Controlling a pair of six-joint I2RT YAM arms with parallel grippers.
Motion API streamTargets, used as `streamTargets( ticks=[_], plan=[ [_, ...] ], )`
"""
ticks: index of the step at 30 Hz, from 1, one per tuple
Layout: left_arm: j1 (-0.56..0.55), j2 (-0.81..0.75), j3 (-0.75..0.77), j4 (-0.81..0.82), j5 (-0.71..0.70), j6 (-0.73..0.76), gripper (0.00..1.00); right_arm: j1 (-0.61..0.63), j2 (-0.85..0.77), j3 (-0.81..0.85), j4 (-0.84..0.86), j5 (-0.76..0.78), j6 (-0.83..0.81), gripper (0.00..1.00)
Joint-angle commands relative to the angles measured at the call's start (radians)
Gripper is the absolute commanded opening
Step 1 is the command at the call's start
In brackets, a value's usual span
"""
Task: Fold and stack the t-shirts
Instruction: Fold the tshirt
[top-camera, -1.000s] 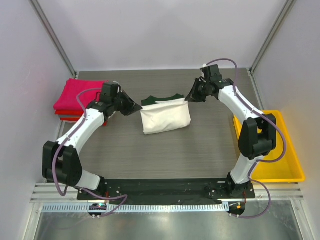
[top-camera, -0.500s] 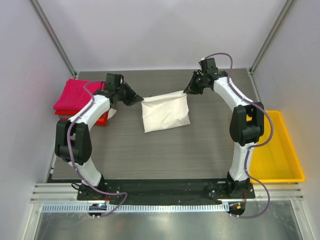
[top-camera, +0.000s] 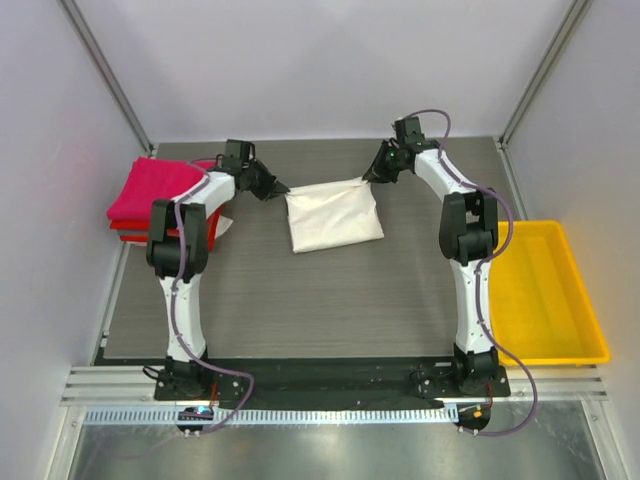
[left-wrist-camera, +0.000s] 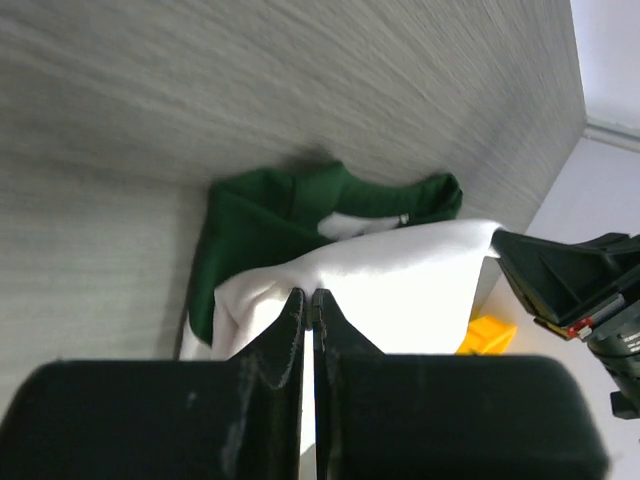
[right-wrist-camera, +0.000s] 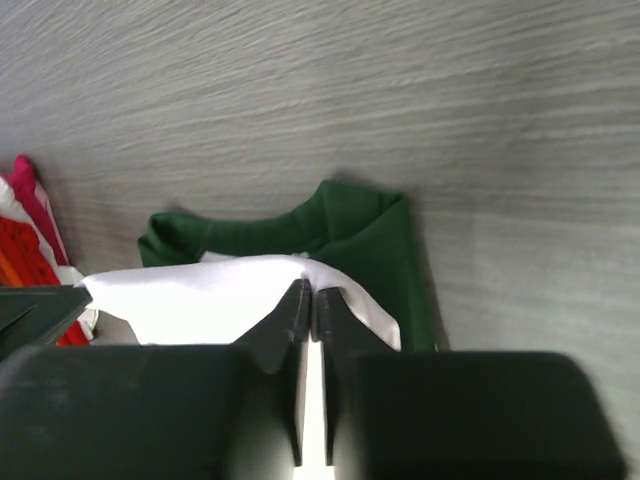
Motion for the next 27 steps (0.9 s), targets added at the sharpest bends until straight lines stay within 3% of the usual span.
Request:
streamTargets(
  ticks=[1, 2, 3, 4, 6, 7, 10, 12, 15, 19, 25, 27],
  plan=[
    [0.009, 0.049, 0.093, 0.047, 0.038, -0.022, 0.0, -0.029, 0.022, 0.063, 0.095, -0.031, 0.019, 0.18],
    [0.011, 0.081, 0.118, 0.047, 0.038, -0.025, 0.0, -0.034, 0.034, 0.061, 0.109, -0.031, 0.017, 0.43],
    [0.011, 0.095, 0.132, 0.047, 0.038, -0.025, 0.01, -0.032, 0.036, 0.052, 0.12, -0.022, 0.019, 0.55],
    [0.011, 0.112, 0.147, 0.047, 0.046, -0.023, 0.15, -0.034, 0.038, 0.046, 0.146, -0.019, 0.013, 0.64],
    [0.012, 0.138, 0.187, 0.044, 0.06, -0.013, 0.34, -0.038, 0.025, 0.035, 0.167, -0.022, -0.002, 0.7],
    [0.012, 0.138, 0.198, 0.04, 0.058, 0.0, 0.44, -0.038, 0.013, 0.005, 0.193, -0.026, -0.004, 0.7],
    [0.012, 0.099, 0.179, 0.032, 0.043, 0.027, 0.59, -0.047, -0.063, -0.121, 0.294, -0.059, -0.007, 0.71],
    [0.012, 0.044, 0.129, 0.032, 0.012, 0.055, 0.61, -0.06, -0.129, -0.24, 0.351, -0.069, -0.009, 0.72],
    [0.009, -0.016, 0.049, 0.027, -0.015, 0.086, 0.61, -0.07, -0.186, -0.371, 0.45, -0.111, -0.006, 0.71],
    [-0.001, -0.133, -0.064, 0.027, -0.041, 0.109, 0.58, -0.074, -0.29, -0.477, 0.523, -0.161, -0.009, 0.56],
    [-0.087, -0.239, -0.146, 0.026, -0.092, 0.113, 0.54, -0.054, -0.422, -0.566, 0.488, -0.092, -0.067, 0.45],
    [-0.125, -0.262, -0.16, 0.026, -0.097, 0.106, 0.5, -0.048, -0.459, -0.598, 0.488, -0.129, -0.05, 0.34]
  ],
)
